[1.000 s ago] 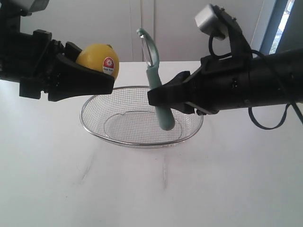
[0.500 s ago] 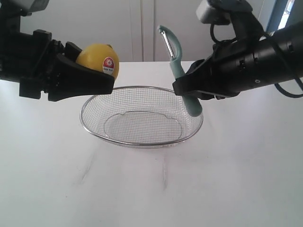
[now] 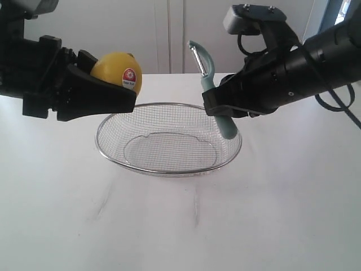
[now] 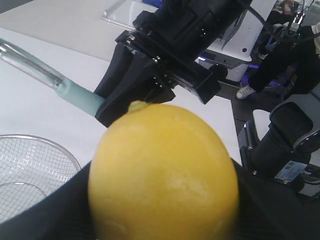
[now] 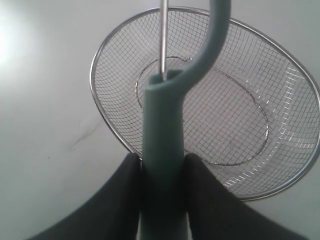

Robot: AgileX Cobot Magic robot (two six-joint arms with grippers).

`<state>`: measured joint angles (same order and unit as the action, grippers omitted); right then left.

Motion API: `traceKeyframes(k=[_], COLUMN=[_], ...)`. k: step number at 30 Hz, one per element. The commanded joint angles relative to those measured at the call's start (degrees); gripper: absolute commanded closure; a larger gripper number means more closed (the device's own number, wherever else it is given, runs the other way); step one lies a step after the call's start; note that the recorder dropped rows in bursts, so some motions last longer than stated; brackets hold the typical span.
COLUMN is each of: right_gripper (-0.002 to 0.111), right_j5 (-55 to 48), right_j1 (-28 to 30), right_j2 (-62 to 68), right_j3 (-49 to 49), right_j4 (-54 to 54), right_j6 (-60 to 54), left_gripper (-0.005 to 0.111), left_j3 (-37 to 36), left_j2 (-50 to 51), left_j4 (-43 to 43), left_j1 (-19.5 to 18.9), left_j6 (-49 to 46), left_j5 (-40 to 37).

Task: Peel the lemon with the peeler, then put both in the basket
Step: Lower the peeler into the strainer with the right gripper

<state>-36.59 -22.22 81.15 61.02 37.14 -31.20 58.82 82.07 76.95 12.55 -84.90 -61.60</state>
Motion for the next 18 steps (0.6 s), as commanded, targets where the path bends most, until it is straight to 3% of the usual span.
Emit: traceKeyframes(k=[1, 18], right_gripper=[0.108, 0.108], right_j5=[0.27, -2.01], right_j1=[-0.06, -0.06], right_j2=[2.02, 14.76], right_j3=[2.35, 12.55], right_j4=[-2.38, -12.41], right_j6=[1.53, 5.99], left_gripper=[0.107, 0.107], left_j3=[-0.16, -0.16], left_j2=[-0.76, -0.76], left_j4=[2.21, 2.21], left_j1=[0.23, 0.23], left_j6=[-0.18, -0.18], left_j5=[-1.08, -0.95])
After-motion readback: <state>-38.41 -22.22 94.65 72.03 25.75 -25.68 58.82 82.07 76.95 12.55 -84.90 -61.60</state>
